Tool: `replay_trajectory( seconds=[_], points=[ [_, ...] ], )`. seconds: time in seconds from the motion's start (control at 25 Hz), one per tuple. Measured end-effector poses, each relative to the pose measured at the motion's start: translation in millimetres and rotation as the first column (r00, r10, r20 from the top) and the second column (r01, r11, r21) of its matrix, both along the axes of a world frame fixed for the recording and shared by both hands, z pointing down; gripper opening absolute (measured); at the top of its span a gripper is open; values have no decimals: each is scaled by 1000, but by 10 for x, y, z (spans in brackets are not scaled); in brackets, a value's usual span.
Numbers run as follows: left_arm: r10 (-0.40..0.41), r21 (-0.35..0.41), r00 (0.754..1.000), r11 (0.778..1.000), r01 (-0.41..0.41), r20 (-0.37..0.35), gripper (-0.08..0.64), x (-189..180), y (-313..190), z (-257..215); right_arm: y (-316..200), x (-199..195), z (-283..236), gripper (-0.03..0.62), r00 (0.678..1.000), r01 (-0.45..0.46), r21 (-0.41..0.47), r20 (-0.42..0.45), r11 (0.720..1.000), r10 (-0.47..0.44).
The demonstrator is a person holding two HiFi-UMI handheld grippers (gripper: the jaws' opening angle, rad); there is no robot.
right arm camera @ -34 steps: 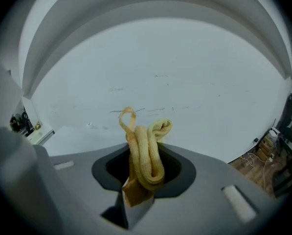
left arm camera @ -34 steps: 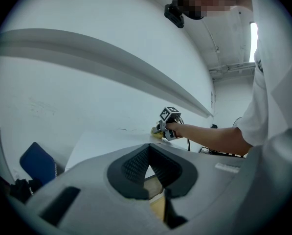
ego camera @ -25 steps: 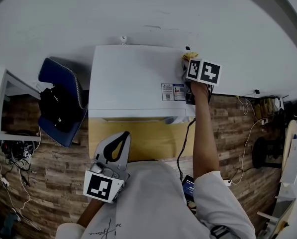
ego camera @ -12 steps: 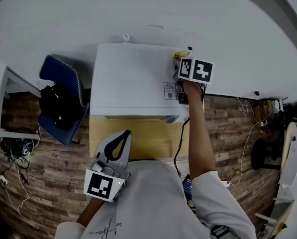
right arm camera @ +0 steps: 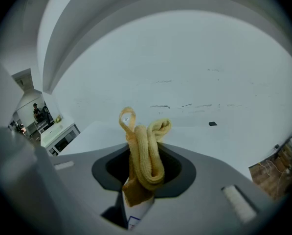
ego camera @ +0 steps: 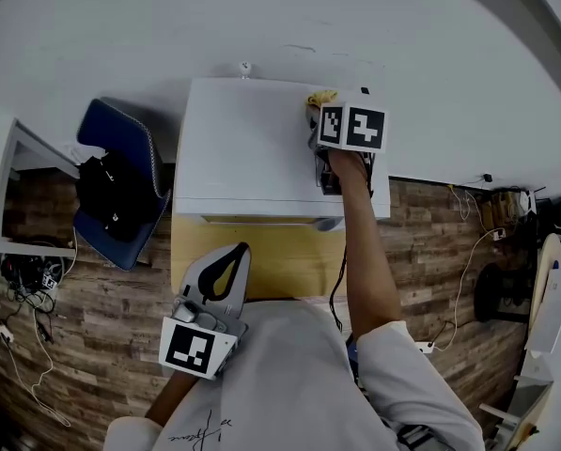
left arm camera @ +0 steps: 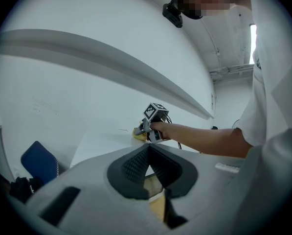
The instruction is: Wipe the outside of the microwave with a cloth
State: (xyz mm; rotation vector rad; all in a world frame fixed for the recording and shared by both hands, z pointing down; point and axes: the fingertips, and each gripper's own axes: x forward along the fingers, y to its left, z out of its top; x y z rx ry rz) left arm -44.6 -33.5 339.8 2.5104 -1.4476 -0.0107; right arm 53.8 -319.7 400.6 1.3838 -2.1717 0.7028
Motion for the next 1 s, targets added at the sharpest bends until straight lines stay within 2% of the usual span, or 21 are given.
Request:
replay_trajectory(
  seconds=[0.4, 1.0],
  points=[
    [-20, -1, 1000, 1000, 20, -3, -9, -72, 7, 18, 104, -612, 3, 117, 993, 112, -11, 39, 994, -112],
    [-76, -9, 997, 997, 76, -2, -8, -277, -17, 10, 242, -1593, 0, 117, 959, 280, -15, 41, 960, -279]
  ],
)
